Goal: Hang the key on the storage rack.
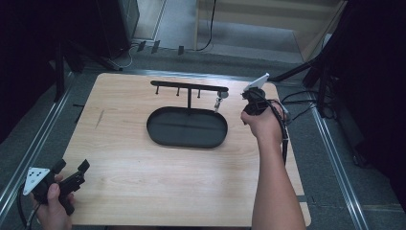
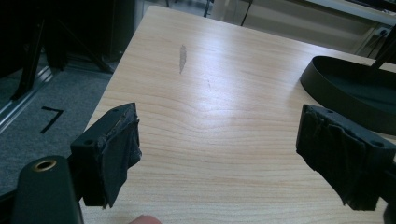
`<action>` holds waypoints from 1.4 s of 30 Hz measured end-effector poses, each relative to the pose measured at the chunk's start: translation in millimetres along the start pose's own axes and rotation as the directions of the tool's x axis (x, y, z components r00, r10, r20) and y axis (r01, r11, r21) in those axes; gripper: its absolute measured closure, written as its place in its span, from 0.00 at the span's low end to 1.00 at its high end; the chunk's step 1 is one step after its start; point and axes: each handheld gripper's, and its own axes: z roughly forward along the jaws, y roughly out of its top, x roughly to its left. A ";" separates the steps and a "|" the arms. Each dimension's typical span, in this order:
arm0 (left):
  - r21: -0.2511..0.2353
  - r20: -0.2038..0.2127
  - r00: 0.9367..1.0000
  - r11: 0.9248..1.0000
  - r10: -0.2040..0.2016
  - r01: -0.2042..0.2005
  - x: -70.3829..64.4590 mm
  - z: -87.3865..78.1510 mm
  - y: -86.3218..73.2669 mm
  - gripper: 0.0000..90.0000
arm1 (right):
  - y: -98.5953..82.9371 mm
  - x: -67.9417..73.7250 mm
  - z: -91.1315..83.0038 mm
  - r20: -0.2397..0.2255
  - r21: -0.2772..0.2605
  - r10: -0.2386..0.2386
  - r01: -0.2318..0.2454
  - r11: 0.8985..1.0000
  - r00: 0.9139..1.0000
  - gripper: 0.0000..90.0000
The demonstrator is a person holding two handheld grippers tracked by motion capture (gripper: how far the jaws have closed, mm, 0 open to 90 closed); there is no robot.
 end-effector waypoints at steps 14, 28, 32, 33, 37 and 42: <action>-0.001 -0.003 1.000 1.000 0.006 -0.006 -1.1 0.1 -0.1 0.15 | -63.5 -48.6 45.5 -0.029 -0.001 0.086 -0.086 0.996 0.996 0.20; -0.001 -0.008 1.000 1.000 0.028 -0.028 -3.3 0.3 -0.3 0.15 | -154.9 -94.9 73.7 -0.114 -0.200 0.233 -0.253 0.947 0.966 0.00; -0.001 -0.010 0.999 0.999 0.037 -0.037 -4.4 0.2 -0.5 0.15 | -179.6 -101.1 79.8 -0.142 -0.287 0.244 -0.276 0.917 0.959 0.00; -0.001 -0.010 0.999 0.999 0.037 -0.037 -4.4 0.2 -0.5 0.15 | -187.0 -103.5 81.9 -0.149 -0.318 0.238 -0.275 0.908 0.960 0.00; 0.006 -0.010 0.998 0.998 0.056 -0.056 -6.6 0.5 -0.7 0.15 | -209.1 -110.6 87.4 -0.164 -0.416 0.241 -0.289 0.862 0.956 0.00; 0.004 -0.009 0.998 0.998 0.057 -0.057 -6.5 0.4 -0.8 0.15 | -231.2 -111.5 89.0 -0.176 -0.515 0.227 -0.286 0.808 0.958 0.00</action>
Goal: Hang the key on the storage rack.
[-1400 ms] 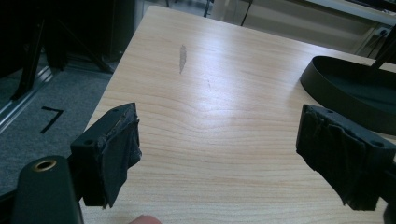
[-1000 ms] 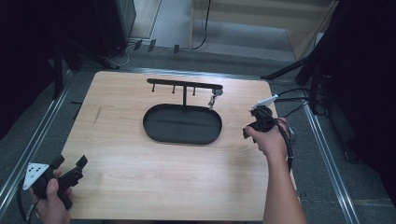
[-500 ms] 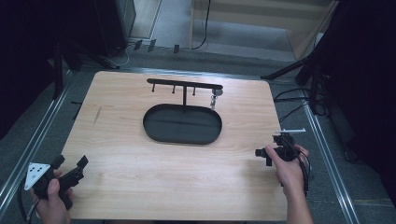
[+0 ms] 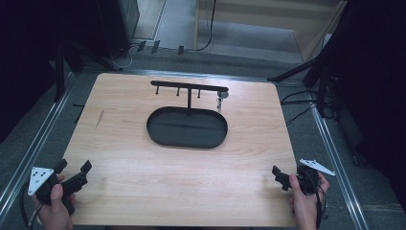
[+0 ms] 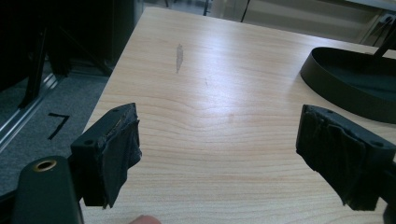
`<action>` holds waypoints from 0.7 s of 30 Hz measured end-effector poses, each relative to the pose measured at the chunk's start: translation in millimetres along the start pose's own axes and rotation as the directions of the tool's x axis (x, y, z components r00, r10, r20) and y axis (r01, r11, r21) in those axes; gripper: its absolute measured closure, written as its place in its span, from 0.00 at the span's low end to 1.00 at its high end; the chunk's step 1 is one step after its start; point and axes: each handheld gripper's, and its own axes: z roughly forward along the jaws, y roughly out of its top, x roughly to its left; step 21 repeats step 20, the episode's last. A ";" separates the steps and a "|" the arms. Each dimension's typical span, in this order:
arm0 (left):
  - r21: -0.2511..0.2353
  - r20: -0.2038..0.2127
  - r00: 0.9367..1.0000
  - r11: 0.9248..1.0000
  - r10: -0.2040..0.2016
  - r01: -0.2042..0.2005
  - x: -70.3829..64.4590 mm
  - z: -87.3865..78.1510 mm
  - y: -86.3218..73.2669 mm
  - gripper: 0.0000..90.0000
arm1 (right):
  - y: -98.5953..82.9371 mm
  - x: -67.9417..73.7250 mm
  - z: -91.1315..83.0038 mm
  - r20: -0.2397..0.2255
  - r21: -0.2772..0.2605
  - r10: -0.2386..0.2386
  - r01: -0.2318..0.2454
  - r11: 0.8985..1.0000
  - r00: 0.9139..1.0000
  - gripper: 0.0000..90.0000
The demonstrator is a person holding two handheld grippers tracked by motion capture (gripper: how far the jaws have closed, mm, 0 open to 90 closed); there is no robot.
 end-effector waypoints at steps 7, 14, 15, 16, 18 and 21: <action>0.001 -0.005 1.000 1.000 0.027 -0.027 -3.3 0.1 -0.3 0.15 | -21.4 -6.5 -7.8 -0.018 -0.087 -0.034 0.033 0.996 0.999 0.00; 0.001 -0.002 0.999 0.999 0.047 -0.047 -5.0 -0.4 -0.7 0.15 | -29.2 -5.0 -10.1 -0.059 -0.140 -0.041 0.032 0.990 0.997 0.00; 0.001 -0.002 0.999 0.999 0.047 -0.047 -5.0 -0.4 -0.7 0.15 | -29.7 -4.8 -10.9 -0.064 -0.152 -0.038 0.028 0.988 0.997 0.00; 0.001 -0.003 0.999 0.999 0.044 -0.044 -4.9 -0.4 -0.7 0.15 | -29.7 -4.8 -10.9 -0.064 -0.152 -0.038 0.028 0.988 0.997 0.00; 0.006 -0.008 0.999 0.999 0.046 -0.046 -5.1 0.0 -0.5 0.15 | -30.3 -7.8 -12.7 -0.071 -0.186 -0.004 -0.010 0.982 0.997 0.00; 0.010 -0.016 0.998 0.998 0.055 -0.055 -6.0 0.3 -0.4 0.15 | -30.1 -9.0 -12.5 -0.072 -0.191 0.008 -0.021 0.981 0.997 0.00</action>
